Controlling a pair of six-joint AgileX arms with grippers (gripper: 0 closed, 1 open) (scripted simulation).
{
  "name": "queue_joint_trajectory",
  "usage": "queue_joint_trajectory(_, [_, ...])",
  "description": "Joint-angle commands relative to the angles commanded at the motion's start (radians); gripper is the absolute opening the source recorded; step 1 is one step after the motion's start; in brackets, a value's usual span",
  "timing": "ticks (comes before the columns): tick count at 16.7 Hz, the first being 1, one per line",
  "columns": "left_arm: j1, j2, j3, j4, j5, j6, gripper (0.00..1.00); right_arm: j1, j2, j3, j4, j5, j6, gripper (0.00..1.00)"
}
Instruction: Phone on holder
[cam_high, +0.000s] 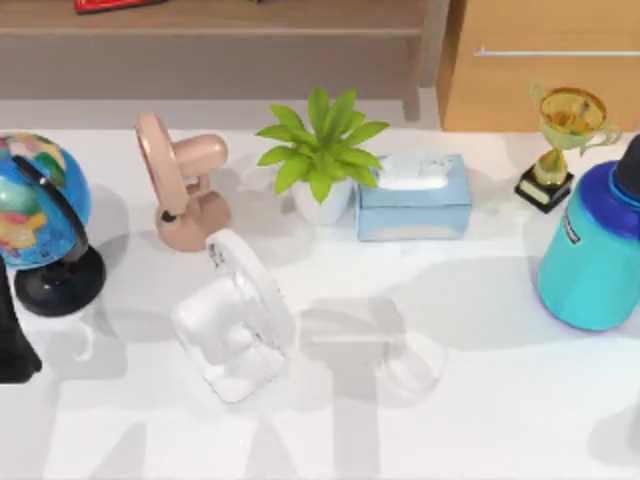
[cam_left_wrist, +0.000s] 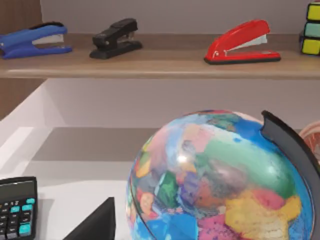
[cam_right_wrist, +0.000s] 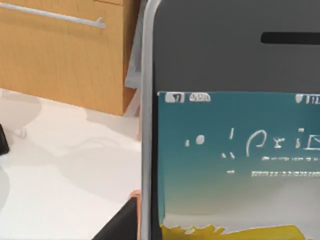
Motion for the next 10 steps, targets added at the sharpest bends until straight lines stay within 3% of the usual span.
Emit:
queue_joint_trajectory(6, [0.000, 0.000, 0.000, 0.000, 0.000, 0.000, 1.00, 0.039, 0.040, -0.032, 0.143, 0.010, 0.140, 0.00])
queue_joint_trajectory(10, [0.000, 0.000, 0.000, 0.000, 0.000, 0.000, 1.00, 0.120, 0.106, -0.043, 0.191, 0.058, 0.147, 0.00])
